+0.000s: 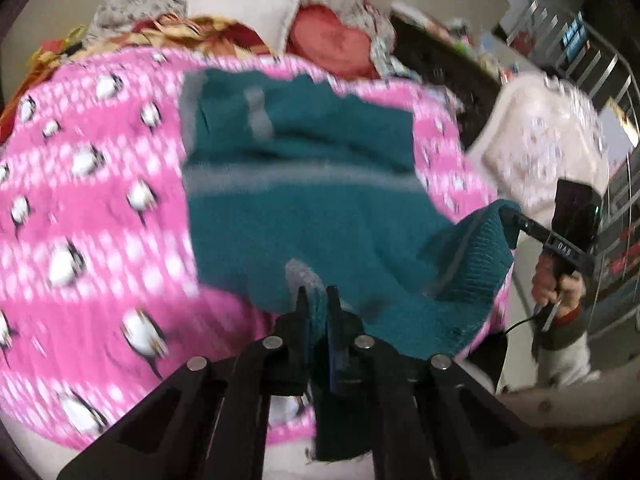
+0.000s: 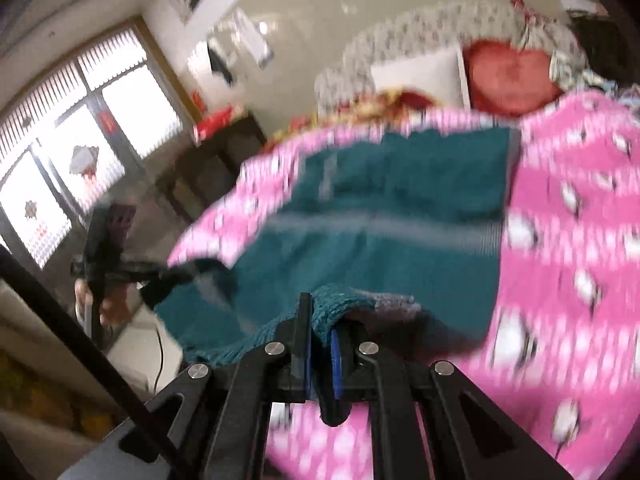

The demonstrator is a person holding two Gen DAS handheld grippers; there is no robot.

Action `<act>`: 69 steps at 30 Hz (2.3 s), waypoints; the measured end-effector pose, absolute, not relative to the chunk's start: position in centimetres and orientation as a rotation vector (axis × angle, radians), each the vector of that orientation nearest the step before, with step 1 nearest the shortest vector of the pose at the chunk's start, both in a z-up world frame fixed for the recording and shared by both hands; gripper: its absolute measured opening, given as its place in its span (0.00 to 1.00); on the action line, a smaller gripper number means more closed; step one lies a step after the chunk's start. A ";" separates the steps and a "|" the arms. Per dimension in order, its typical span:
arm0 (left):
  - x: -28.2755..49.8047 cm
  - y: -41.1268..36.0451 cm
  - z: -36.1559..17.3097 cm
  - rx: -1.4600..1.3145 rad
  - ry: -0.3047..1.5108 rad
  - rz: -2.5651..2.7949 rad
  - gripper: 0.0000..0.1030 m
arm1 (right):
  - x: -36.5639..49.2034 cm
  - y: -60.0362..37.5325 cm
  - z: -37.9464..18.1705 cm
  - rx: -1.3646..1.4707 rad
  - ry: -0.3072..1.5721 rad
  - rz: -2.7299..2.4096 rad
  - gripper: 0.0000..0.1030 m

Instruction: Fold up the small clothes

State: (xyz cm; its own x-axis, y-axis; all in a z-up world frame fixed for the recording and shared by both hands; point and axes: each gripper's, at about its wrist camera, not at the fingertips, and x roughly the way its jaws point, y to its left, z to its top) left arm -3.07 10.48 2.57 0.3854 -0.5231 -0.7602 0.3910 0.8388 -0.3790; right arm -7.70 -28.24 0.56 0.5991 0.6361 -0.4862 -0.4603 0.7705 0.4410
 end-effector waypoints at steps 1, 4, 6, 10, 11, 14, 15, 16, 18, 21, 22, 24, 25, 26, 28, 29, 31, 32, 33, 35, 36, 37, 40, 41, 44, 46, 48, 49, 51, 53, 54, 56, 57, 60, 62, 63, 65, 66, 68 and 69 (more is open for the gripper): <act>-1.9 10.9 3.2 -0.169 1.005 -0.583 0.06 | -6.6 -28.4 1.2 0.294 0.643 0.639 0.07; 1.6 11.3 4.2 -0.191 0.965 -0.552 0.06 | -2.6 -28.9 2.5 0.346 0.588 0.628 0.07; 3.7 11.6 4.3 -0.201 0.961 -0.536 0.06 | -0.8 -28.9 3.0 0.348 0.578 0.612 0.07; 7.2 11.9 4.3 -0.217 0.961 -0.505 0.06 | 3.1 -28.9 4.1 0.346 0.570 0.584 0.07; 8.3 12.1 4.5 -0.228 0.955 -0.499 0.06 | 4.0 -28.9 4.4 0.354 0.573 0.579 0.07; 11.5 12.5 5.2 -0.264 0.937 -0.482 0.06 | 7.2 -29.2 4.8 0.342 0.586 0.530 0.07; 13.2 12.4 5.4 -0.273 0.935 -0.474 0.06 | 8.0 -29.3 4.8 0.348 0.591 0.523 0.07; 14.5 12.2 5.5 -0.274 0.933 -0.467 0.06 | 9.3 -29.5 4.8 0.356 0.593 0.505 0.07; 17.3 11.8 5.4 -0.279 0.935 -0.434 0.06 | 11.7 -30.1 4.6 0.365 0.598 0.461 0.07; 22.3 11.3 4.6 -0.304 0.939 -0.362 0.06 | 15.2 -31.3 3.8 0.389 0.610 0.356 0.07; 23.6 11.2 4.2 -0.324 0.945 -0.351 0.06 | 16.3 -31.7 3.3 0.405 0.621 0.333 0.07; 26.3 11.0 2.9 -0.341 0.958 -0.308 0.06 | 18.5 -32.3 1.7 0.415 0.656 0.261 0.07; 27.7 10.9 1.9 -0.363 0.982 -0.292 0.06 | 19.7 -32.5 0.7 0.419 0.685 0.234 0.07; 28.9 10.7 0.8 -0.373 1.013 -0.281 0.07 | 20.7 -32.8 -0.5 0.436 0.716 0.208 0.07; 30.2 11.2 -0.3 -0.407 1.038 -0.255 0.10 | 21.9 -33.2 -2.1 0.449 0.758 0.175 0.09; 30.5 11.5 -0.5 -0.433 1.038 -0.255 0.14 | 22.0 -33.6 -2.4 0.437 0.761 0.150 0.17; 30.2 12.3 0.3 -0.442 0.994 -0.237 0.33 | 21.1 -34.3 -1.9 0.422 0.728 0.104 0.50; 29.9 12.7 0.9 -0.421 0.962 -0.211 0.47 | 20.2 -35.0 -1.3 0.435 0.696 0.100 0.65; 29.3 13.1 1.8 -0.400 0.923 -0.194 0.50 | 19.4 -35.4 -0.8 0.453 0.675 0.115 0.66; 28.3 13.5 2.7 -0.377 0.911 -0.212 0.52 | 17.9 -35.5 0.3 0.454 0.654 0.172 0.66; 28.1 13.5 2.9 -0.366 0.915 -0.216 0.52 | 17.2 -35.1 0.8 0.427 0.652 0.193 0.66; 27.5 13.5 3.1 -0.344 0.917 -0.214 0.52 | 16.6 -34.5 1.0 0.399 0.655 0.206 0.66; 25.4 12.7 2.7 -0.299 0.939 -0.253 0.59 | 15.8 -32.0 0.6 0.325 0.700 0.262 0.66; 24.6 12.1 2.3 -0.278 0.952 -0.275 0.60 | 15.8 -31.1 0.4 0.305 0.707 0.277 0.66; 23.0 10.6 0.9 -0.240 0.981 -0.321 0.62 | 16.2 -28.8 0.0 0.205 0.712 0.284 0.66; 22.3 9.8 -0.5 -0.220 1.010 -0.322 0.63 | 17.0 -28.1 -0.7 0.170 0.725 0.271 0.66; 21.9 9.3 -1.8 -0.183 1.035 -0.300 0.63 | 19.0 -28.3 -2.3 0.204 0.796 0.248 0.66; 21.6 9.3 -2.5 -0.173 1.048 -0.288 0.63 | 19.6 -28.8 -3.1 0.220 0.818 0.215 0.66; 20.7 9.4 -3.4 -0.158 1.079 -0.279 0.63 | 19.2 -29.7 -3.2 0.237 0.806 0.194 0.61; 19.6 9.7 -3.8 -0.143 1.083 -0.285 0.65 | 17.7 -30.6 -2.6 0.246 0.780 0.193 0.61; 19.0 10.0 -3.9 -0.127 1.086 -0.272 0.67 | 16.8 -31.1 -2.3 0.246 0.771 0.193 0.62; 17.9 10.5 -4.0 -0.111 1.076 -0.258 0.72 | 14.7 -32.3 -2.0 0.234 0.773 0.176 0.66; 17.2 11.0 -4.1 -0.114 1.065 -0.255 0.73 | 13.8 -32.8 -2.0 0.231 0.779 0.169 0.66; 15.8 11.7 -4.6 -0.151 1.072 -0.266 0.75 | 11.3 -33.8 -2.7 0.231 0.818 0.191 0.66; 15.0 11.5 -5.0 -0.152 1.077 -0.278 0.75 | 9.9 -33.7 -3.6 0.238 0.849 0.230 0.66; 14.7 11.3 -5.2 -0.143 1.076 -0.277 0.75 | 9.6 -33.4 -4.2 0.254 0.866 0.258 0.66; 14.4 10.9 -5.6 -0.122 1.068 -0.267 0.75 | 9.0 -32.7 -5.7 0.301 0.902 0.331 0.63; 14.3 10.8 -6.0 -0.129 1.075 -0.261 0.75 | 8.7 -32.2 -6.2 0.298 0.903 0.353 0.41; 14.1 10.5 -6.4 -0.122 1.091 -0.280 0.64 | 8.2 -31.1 -6.6 0.219 0.892 0.338 0.11; 14.0 10.4 -6.4 -0.109 1.093 -0.295 0.54 | 7.9 -30.7 -6.6 0.190 0.887 0.330 0.11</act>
State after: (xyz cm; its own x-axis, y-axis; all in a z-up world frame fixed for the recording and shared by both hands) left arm 14.02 10.37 -6.39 0.4253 -0.2887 -0.8578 0.1815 0.9557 -0.2317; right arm 7.92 -30.73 -6.59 0.5860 0.3594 -0.7263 -0.2036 0.9328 0.2973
